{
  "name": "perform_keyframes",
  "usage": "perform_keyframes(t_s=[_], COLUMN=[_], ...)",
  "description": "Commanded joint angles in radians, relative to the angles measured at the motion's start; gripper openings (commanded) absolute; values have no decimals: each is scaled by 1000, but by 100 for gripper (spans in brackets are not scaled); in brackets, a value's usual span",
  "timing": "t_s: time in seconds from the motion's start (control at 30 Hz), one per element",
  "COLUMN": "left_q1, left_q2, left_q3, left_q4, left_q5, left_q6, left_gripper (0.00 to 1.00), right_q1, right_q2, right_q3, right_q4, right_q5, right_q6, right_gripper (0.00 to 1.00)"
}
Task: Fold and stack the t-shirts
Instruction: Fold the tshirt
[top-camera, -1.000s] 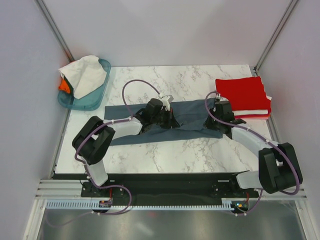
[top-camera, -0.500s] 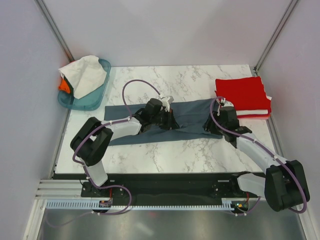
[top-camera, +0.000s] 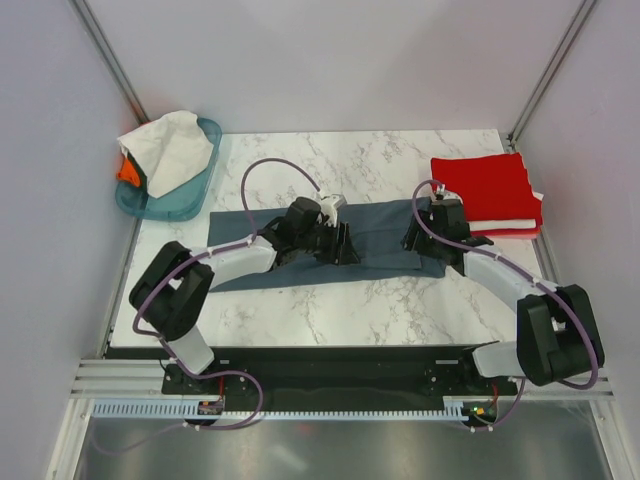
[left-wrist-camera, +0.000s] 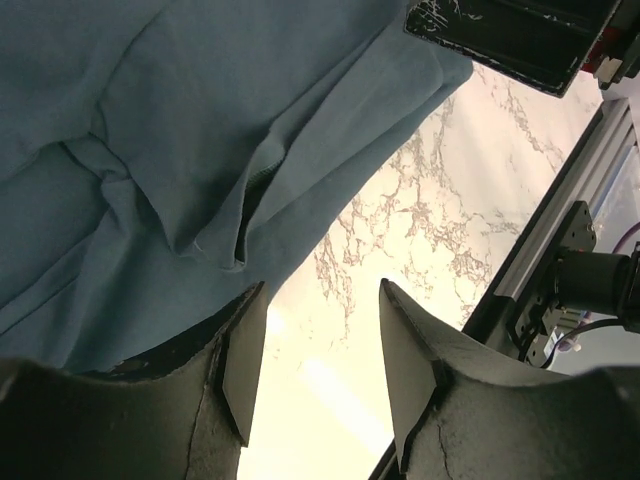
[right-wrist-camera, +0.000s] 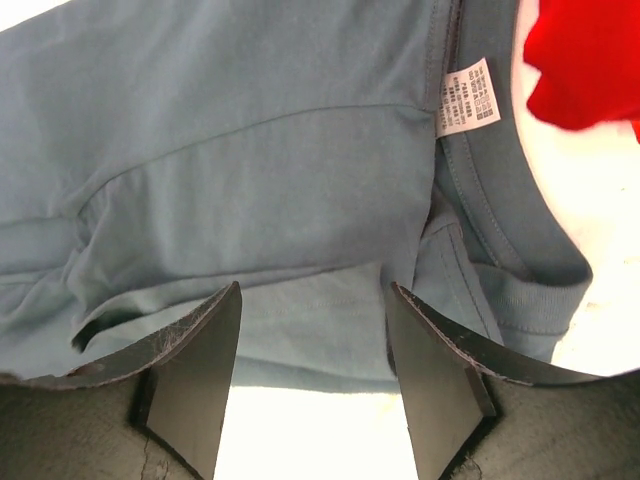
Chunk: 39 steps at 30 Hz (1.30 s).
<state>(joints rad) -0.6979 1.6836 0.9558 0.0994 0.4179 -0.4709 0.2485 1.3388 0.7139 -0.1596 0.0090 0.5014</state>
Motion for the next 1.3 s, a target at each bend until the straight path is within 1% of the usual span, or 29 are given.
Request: perform_keyframes(t_s=[0.0,0.07,0.13,0.2,0.23,0.27,0.43,0.53,0.63,0.83,0.93,1.13,1.27], left_q1=[1,1,1,0,0,0,0,1,-2,-2,-2,-2,-2], left_q2=[-4,31,71,100,114,145,194,206,214,220,212,211,231], left_q3=[64,132,173,213,225,239,271,268,261,264,270,296,308], left_q4=[-49,-90,-92,-95,-127,-147,-170,-175,-178,-178,-181,-196,-205], left_q5=[-34,-30,-22,-19,-18,-16,1,22,30,19,4,2,9], left_q6=[46,43,35,35,37,37,35,34,40,55,57,64,60], left_gripper=[56,56,57,57,57,57,57,57,57,56,55,54,53], right_q1=[-6,-6,-5,-6,-5,-6,-6,-6,-8,-12,-11,-11,-11], right_q2=[39,83,108,112,112,108,53,-21,-70,-50,-32,2,43], right_q3=[56,65,61,50,45,42,-1,-60,-99,-102,-76,-18,9], right_q4=[45,42,48,61,63,61,49,48,25,28,32,15,14], right_q5=[23,19,2,-7,-6,-7,-151,-168,-127,-63,-24,45,49], right_q6=[3,6,18,25,26,28,49,60,57,42,31,6,2], right_gripper=[68,67,64,63,62,62,59,56,56,54,56,54,49])
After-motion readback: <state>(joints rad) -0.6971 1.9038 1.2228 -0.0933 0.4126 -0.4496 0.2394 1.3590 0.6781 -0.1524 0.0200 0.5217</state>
